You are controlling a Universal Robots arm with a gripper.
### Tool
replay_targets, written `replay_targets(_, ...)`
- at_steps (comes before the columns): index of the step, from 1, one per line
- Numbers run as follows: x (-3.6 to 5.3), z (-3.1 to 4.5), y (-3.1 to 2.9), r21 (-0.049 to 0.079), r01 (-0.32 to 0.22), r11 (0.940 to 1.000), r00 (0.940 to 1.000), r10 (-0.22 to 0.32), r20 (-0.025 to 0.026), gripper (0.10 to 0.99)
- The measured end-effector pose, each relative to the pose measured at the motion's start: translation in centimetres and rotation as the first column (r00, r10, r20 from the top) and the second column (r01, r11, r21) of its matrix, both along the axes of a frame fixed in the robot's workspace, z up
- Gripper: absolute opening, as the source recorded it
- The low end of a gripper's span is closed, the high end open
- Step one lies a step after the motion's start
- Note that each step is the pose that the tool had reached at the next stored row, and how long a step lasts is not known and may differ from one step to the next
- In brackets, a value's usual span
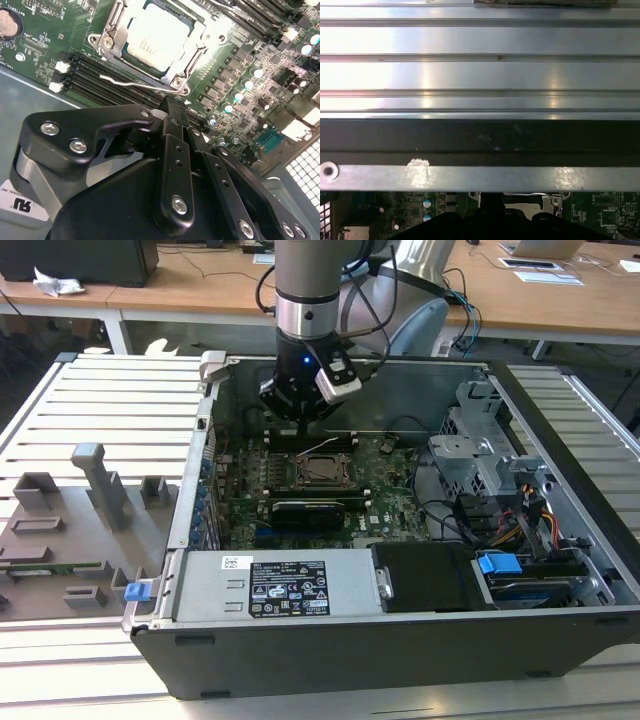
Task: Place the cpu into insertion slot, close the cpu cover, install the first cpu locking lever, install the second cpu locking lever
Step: 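Install the first cpu locking lever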
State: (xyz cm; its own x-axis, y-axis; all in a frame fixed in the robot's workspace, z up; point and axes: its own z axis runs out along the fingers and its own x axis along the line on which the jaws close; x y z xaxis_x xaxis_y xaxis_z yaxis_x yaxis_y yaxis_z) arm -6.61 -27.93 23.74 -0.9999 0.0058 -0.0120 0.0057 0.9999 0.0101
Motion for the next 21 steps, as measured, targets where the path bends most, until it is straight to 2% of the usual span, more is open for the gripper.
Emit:
replay_targets(2, 0.00, -0.07, -0.27, 0.019, 0.000, 0.9998, 1.0000, 0.000, 0.0001, 0.106)
replay_targets(4, 0.00, -0.15, -0.39, 0.027, 0.000, 0.9996, 1.0000, 0.000, 0.0001, 0.106)
replay_targets(13, 0.59, -1.29, -0.36, 0.028, 0.000, 0.9996, 1.0000, 0.000, -0.0010, 0.106)
replay_targets(21, 1.40, -1.80, -0.11, 0.028, 0.000, 0.9996, 1.0000, 0.000, -0.0010, 0.106)
